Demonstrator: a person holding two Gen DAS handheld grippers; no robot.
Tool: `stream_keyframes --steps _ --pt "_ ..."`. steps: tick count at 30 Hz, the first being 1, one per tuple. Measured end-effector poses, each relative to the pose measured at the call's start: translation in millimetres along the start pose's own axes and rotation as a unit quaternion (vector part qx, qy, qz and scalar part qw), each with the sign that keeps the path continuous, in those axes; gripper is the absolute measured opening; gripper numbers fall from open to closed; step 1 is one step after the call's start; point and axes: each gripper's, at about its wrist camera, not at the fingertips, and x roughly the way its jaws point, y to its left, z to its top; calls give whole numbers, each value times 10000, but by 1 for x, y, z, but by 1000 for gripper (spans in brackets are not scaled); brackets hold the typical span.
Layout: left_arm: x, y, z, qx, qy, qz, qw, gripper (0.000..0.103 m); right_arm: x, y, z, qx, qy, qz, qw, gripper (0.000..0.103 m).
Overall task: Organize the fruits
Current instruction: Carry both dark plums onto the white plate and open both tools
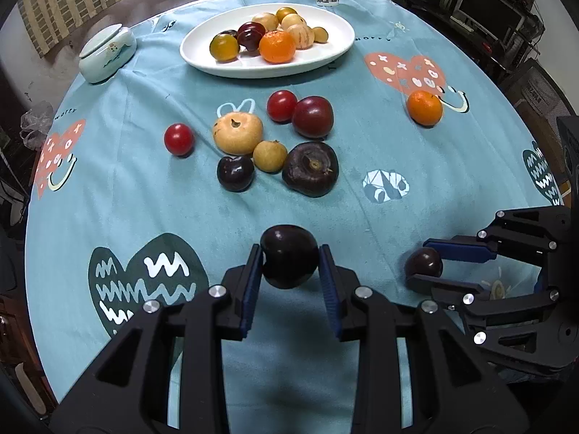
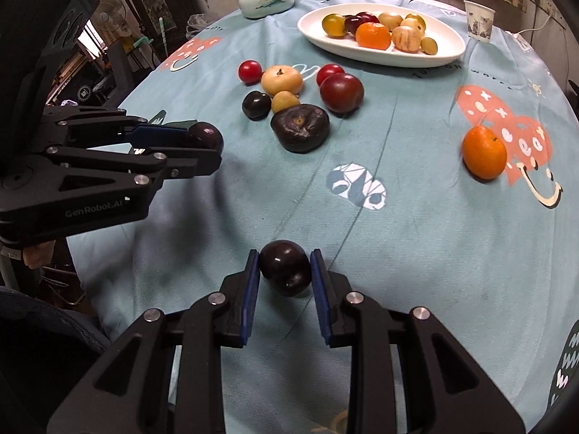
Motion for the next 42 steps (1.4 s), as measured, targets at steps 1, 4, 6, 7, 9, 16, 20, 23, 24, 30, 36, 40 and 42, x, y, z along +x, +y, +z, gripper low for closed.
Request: stream_keyframes --steps 1,4,6,7,9,16,20,23,24,30,36,40,42 --pt "1 0 0 6 18 -14 10000 32 1 0 1 7 5 5 10000 29" --pt "8 0 0 13 105 -31 9999 32 3 0 1 10 43 30 10000 29" --pt "12 1 -1 -3 163 -45 9999 32 6 -1 1 17 86 36 10000 29" --pt "13 1 -1 -3 185 -73 9998 32 7 -1 2 32 98 48 9999 29" --pt "15 1 0 3 197 -81 9998 32 6 -3 4 63 95 103 9999 29" --pt "-1 8 29 -38 -107 -248 9996 32 -5 -14 32 178 -185 168 9995 29" --pt "2 10 49 -31 -172 -216 9996 32 2 -22 45 209 -123 162 9996 29" --pt "13 9 49 -21 -22 -254 9997 32 11 -21 43 207 4 223 9995 29" --pt "16 9 47 -44 37 -275 9996 32 13 -21 42 228 29 267 9994 29" --pt "24 25 28 -274 292 -313 9987 32 21 -24 38 264 207 356 9988 29" --pt "26 30 43 -248 268 -317 9988 32 17 -30 54 162 107 256 9995 29" --pt "11 27 89 -80 -255 -321 9991 32 -7 -47 92 109 -427 -27 9990 29" --pt "4 27 113 -25 -519 -247 9983 32 -22 -57 115 167 -801 -148 9965 29"
